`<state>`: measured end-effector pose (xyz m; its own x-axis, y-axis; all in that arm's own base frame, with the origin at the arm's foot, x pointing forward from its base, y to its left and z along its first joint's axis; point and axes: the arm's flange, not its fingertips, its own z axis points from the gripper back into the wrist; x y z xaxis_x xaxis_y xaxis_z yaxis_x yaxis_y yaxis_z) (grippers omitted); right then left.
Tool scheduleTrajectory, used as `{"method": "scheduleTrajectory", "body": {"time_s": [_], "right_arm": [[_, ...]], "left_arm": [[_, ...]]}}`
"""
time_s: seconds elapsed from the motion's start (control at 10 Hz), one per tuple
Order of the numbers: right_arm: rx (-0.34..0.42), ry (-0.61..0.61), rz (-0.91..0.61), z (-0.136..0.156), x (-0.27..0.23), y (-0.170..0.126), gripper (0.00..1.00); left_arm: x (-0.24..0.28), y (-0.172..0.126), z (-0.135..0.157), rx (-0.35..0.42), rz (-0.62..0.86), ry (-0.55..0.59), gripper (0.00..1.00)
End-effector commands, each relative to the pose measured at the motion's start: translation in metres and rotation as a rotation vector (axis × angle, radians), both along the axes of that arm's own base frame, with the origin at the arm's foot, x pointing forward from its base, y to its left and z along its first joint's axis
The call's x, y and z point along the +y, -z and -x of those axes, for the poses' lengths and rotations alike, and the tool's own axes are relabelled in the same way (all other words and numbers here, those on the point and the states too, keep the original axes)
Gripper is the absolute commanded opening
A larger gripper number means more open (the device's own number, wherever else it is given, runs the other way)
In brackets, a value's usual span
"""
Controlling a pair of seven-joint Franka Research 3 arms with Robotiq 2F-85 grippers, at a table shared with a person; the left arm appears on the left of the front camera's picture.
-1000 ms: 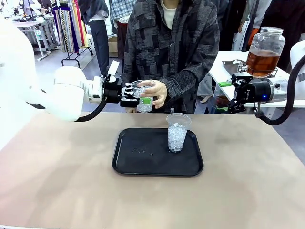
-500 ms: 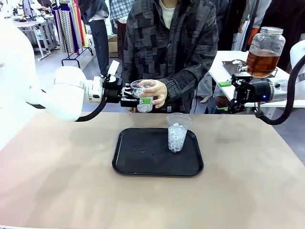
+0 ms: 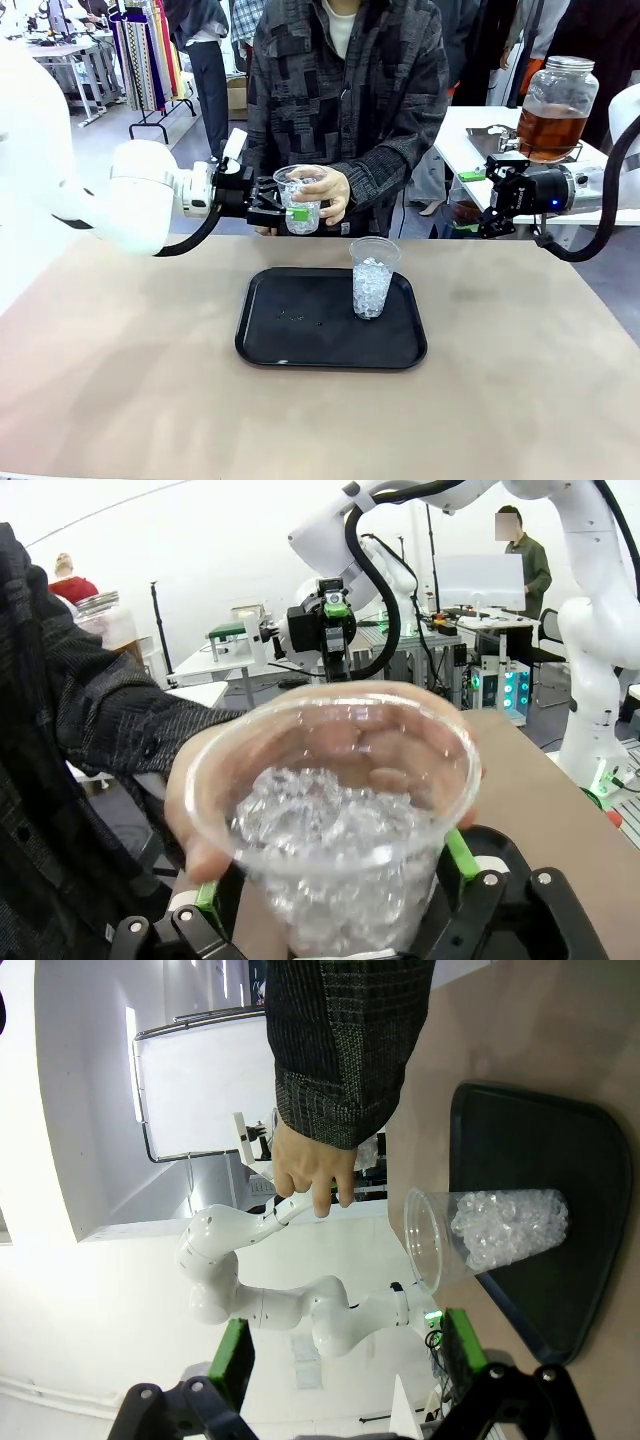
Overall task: Pour the drink into the iced cup.
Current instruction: Open the gripper to release the iced cup you were holding.
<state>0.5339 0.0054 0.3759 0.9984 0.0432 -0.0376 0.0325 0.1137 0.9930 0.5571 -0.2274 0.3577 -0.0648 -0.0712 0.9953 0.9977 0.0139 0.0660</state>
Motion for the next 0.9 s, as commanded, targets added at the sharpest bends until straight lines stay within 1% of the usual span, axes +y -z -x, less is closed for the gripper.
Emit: {"method": "scheduleTrajectory", "body": {"time_s": [0.0, 0.2, 0.4, 0.6, 0.8], "right_arm": [[-0.004, 0.005, 0.004, 0.0, 0.0, -0.001, 1.0], [-0.004, 0.005, 0.004, 0.0, 0.0, -0.001, 1.0], [-0.004, 0.005, 0.004, 0.0, 0.0, -0.001, 1.0], [-0.004, 0.005, 0.004, 0.0, 0.0, -0.001, 1.0], [-0.004, 0.005, 0.004, 0.0, 0.0, -0.001, 1.0]], "left_arm": [[0.019, 0.007, 0.002, 0.028, 0.014, -0.011, 1.0], [0.047, 0.02, 0.011, 0.05, 0.03, -0.021, 1.0], [0.082, 0.041, 0.023, 0.061, 0.029, -0.036, 1.0], [0.119, 0.061, 0.036, 0.034, 0.033, -0.025, 1.0], [0.145, 0.073, 0.047, 0.021, 0.063, -0.065, 1.0]]}}
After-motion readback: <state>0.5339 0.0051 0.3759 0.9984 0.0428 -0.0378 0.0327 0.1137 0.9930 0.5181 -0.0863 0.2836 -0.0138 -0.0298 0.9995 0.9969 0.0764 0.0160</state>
